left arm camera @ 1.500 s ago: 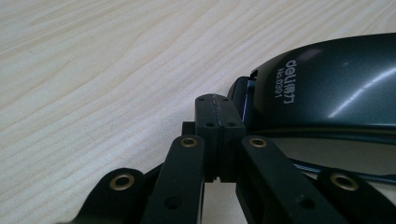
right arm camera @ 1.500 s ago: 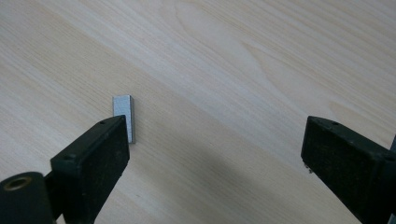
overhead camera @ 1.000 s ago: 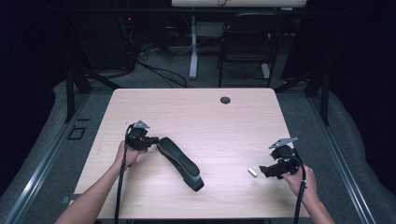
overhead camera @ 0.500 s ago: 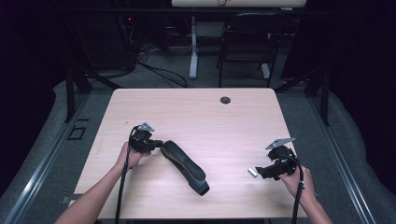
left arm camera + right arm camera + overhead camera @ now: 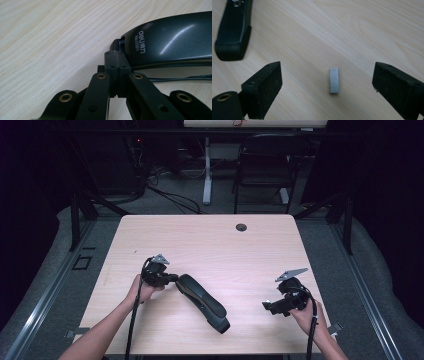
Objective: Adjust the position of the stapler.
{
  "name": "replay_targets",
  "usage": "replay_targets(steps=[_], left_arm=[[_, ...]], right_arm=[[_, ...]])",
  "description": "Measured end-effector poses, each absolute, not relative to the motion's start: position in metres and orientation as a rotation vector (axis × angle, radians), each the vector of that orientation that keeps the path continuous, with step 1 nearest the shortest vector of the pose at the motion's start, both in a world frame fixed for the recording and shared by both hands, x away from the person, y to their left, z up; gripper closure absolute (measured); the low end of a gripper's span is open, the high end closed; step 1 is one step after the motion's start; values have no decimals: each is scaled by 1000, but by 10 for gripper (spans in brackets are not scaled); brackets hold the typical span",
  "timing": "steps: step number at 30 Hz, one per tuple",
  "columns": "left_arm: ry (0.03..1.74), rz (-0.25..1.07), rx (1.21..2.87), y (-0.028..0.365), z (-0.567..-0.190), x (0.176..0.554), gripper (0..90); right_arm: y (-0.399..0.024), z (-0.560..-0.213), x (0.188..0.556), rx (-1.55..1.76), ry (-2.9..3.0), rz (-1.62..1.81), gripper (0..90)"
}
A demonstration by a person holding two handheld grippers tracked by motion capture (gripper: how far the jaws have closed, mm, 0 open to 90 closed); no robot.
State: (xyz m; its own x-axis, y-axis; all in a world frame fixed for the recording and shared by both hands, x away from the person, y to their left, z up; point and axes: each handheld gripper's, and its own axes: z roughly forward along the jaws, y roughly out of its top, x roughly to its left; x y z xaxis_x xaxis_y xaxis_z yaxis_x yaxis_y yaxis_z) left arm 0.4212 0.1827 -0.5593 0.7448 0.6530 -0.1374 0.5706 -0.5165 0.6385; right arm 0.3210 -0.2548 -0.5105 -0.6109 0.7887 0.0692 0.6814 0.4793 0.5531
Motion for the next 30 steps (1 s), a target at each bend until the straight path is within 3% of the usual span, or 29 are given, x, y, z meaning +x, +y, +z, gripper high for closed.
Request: replay_targets(steps=[23,27,30], left_arm=[[881,114,2309,173,-557,414,900],[877,123,2312,172,-557,413,900],[879,127,2308,171,-557,412,900]], right_arm=[[-176,-489,284,1017,2735,1038,147],[-158,-488,277,964,2751,1045,265],[-153,-487,275,937,2754,1041,294]])
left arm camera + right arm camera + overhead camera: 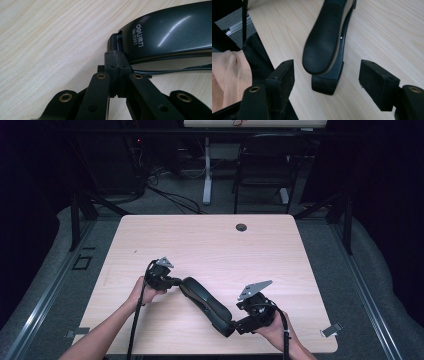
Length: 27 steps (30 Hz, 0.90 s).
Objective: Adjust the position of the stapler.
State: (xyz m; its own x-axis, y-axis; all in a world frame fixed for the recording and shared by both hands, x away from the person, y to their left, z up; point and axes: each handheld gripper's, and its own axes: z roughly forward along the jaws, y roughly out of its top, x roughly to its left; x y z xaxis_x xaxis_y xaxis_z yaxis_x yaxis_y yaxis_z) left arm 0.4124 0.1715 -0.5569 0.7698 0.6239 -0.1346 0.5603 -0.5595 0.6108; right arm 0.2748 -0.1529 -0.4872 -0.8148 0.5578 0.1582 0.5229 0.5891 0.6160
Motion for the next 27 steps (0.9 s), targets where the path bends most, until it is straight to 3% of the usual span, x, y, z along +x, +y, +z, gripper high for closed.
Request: replay_targets(steps=[3,7,11,27], left_arm=[[882,138,2307,169,-556,412,900],[881,136,2306,168,-556,412,900],[874,137,2308,167,-557,411,900],[838,117,2313,163,-557,408,900]], right_arm=[[-144,-485,272,905,2720,1040,391],[-137,-485,272,893,2717,1026,430],[-133,-489,271,869,2708,981,530],[-149,-486,277,887,2696,943,563]])
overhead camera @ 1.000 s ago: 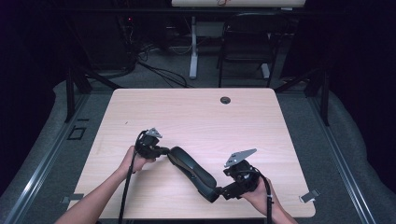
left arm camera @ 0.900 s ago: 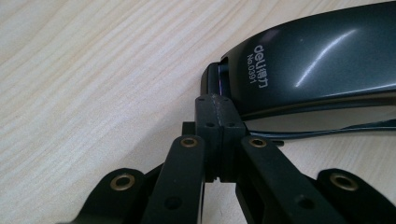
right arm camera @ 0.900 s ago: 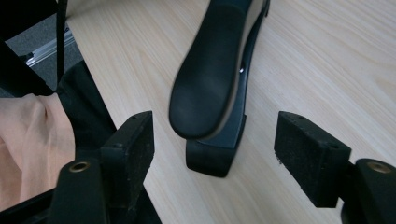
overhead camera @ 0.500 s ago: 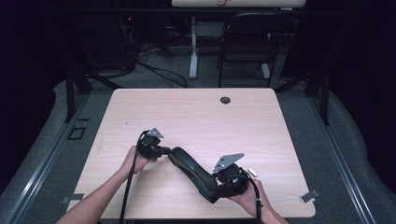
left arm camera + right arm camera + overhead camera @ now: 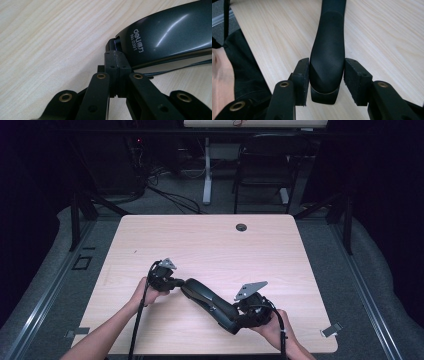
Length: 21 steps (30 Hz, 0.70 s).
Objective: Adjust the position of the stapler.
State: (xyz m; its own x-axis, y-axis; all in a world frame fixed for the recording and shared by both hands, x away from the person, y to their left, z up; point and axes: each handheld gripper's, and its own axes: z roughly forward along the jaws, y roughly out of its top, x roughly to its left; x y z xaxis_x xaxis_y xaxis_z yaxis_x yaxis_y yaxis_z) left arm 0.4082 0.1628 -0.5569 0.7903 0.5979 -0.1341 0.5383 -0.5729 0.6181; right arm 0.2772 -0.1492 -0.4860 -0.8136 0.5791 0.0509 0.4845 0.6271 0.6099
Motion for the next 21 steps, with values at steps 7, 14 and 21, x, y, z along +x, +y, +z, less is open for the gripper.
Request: replay_targets(steps=[7,14,21], left_arm=[[833,92,2312,162,-558,408,900],[822,70,2319,162,-558,407,899],[806,78,2331,159,-559,404,899]], right_arm=[[-162,-486,286,913,2673,929,569],[-170,-486,290,942,2640,918,563],[-175,-487,295,962,2608,920,551]])
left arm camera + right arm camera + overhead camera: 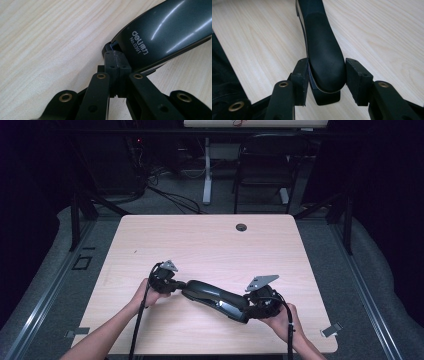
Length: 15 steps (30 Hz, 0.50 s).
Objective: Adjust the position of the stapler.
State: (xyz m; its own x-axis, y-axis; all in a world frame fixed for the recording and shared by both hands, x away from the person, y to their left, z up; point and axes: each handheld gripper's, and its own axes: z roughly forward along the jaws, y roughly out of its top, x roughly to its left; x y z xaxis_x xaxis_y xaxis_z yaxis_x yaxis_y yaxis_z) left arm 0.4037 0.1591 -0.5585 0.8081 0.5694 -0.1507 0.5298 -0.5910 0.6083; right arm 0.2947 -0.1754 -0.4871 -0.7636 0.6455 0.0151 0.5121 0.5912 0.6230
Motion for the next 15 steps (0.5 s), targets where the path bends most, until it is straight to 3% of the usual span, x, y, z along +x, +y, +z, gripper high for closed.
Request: replay_targets(steps=[15], left_arm=[[809,83,2323,156,-559,405,899]], right_arm=[[-184,-488,302,989,2598,933,539]])
